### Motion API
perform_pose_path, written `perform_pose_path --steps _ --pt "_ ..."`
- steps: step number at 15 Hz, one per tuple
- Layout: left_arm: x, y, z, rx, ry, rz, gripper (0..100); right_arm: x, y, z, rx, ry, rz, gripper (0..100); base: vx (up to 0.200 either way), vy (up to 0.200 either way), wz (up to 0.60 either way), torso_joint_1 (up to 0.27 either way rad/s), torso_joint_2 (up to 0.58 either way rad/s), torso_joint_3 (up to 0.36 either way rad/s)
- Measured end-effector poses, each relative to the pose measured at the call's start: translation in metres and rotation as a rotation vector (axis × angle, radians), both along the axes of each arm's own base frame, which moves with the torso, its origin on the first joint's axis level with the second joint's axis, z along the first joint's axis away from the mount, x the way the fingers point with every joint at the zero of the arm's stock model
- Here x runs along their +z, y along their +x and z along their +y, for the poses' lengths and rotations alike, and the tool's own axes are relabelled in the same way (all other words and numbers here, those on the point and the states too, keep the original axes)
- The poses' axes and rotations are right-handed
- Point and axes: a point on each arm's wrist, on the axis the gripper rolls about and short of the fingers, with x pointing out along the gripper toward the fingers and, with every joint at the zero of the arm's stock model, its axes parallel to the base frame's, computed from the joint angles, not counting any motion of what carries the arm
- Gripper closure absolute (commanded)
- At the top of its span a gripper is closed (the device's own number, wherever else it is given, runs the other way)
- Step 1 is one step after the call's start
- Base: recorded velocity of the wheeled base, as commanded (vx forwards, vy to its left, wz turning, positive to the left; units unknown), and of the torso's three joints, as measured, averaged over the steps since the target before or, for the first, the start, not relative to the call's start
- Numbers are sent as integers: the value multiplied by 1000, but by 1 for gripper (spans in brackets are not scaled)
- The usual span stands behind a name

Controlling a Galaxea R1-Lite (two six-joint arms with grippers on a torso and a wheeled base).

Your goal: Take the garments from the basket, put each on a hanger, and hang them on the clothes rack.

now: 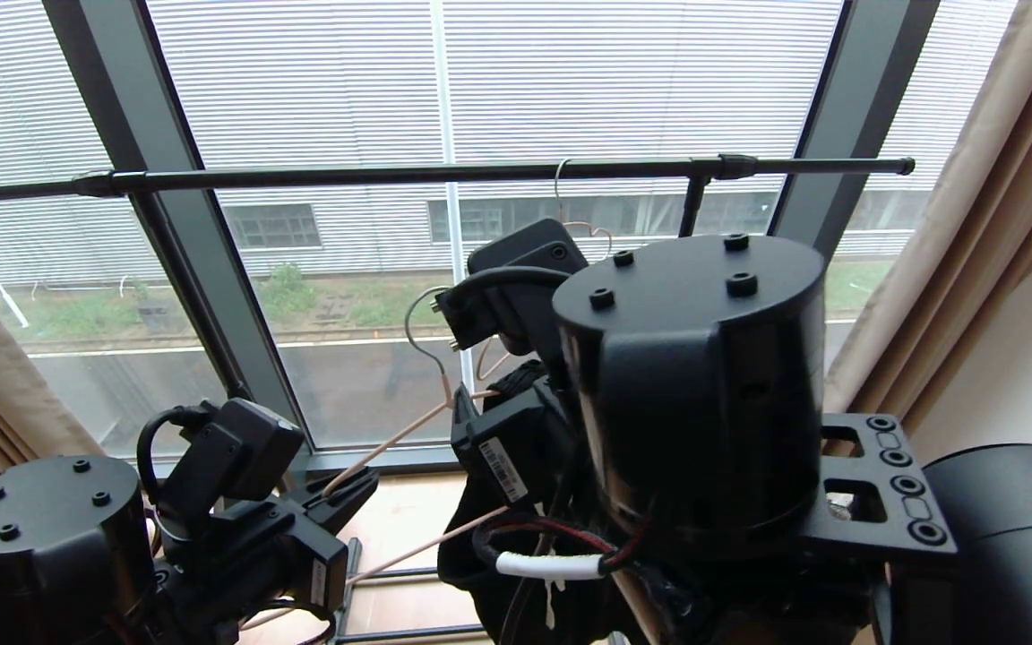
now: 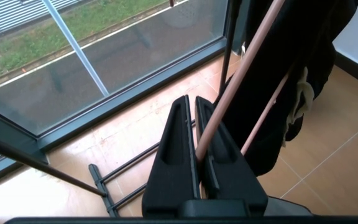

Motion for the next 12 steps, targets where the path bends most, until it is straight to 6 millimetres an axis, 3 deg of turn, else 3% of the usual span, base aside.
perform_pose_path --steps 4,7,12 --pt "-2 -4 1 -18 4 6 100 7 32 -54 227 -104 71 0 0 0 0 0 0 0" --pt "-1 -8 2 -68 -4 6 100 12 63 -111 425 -209 168 0 0 0 0 0 0 0" --pt "0 -16 5 -94 4 -10 100 40 74 -149 668 -326 345 0 0 0 0 0 0 0"
